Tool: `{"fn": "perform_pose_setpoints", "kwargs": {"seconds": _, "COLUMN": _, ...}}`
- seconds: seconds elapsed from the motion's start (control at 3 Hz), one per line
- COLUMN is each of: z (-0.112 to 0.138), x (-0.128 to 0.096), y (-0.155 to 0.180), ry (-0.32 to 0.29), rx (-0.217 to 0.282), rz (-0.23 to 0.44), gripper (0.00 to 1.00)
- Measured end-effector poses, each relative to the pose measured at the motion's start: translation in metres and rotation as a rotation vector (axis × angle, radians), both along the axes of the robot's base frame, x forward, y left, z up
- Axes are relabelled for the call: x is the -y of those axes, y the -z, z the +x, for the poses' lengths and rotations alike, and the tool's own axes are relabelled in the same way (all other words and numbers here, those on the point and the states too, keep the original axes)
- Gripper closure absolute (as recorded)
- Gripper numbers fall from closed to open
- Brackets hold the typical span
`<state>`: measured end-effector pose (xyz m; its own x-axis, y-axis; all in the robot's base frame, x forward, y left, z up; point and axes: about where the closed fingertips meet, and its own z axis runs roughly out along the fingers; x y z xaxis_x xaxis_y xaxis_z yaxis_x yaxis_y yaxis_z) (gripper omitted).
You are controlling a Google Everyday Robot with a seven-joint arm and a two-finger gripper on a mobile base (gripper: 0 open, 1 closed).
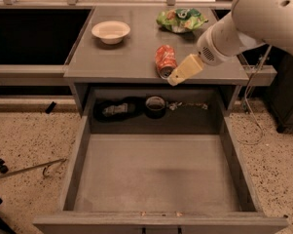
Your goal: Place coke can into top drawer
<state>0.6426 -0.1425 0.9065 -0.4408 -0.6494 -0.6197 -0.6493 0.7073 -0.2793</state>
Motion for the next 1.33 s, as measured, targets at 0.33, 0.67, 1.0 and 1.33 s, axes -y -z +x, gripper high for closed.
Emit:
{"fn": "perform_pose_setpoints", "kwargs": {"seconds": 0.33, "z": 0.031, "x": -0.021, "y": 0.021, "ry": 0.042, "rx": 0.002, "rz": 0.044, "gripper": 0.00}}
{"fn": "perform_pose_setpoints", "kwargs": {"seconds": 0.67, "z": 0.050, "x": -0.043, "y": 0.033, "ry": 0.030, "rx": 0.002, "rz": 0.073, "gripper": 0.00}}
{"fn": "perform_pose_setpoints", "kwargs": {"seconds": 1.0, "z": 0.062, "x": -0.062, "y": 0.040, "ry": -0.001, "rx": -0.002, "rz": 0.087, "gripper": 0.00}}
{"fn": "perform_pose_setpoints", "kwargs": {"seconds": 1.33, "z": 0.069, "x": -0.074, "y": 0.046, "ry": -0.019, "rx": -0.008, "rz": 0.084, "gripper": 0.00}}
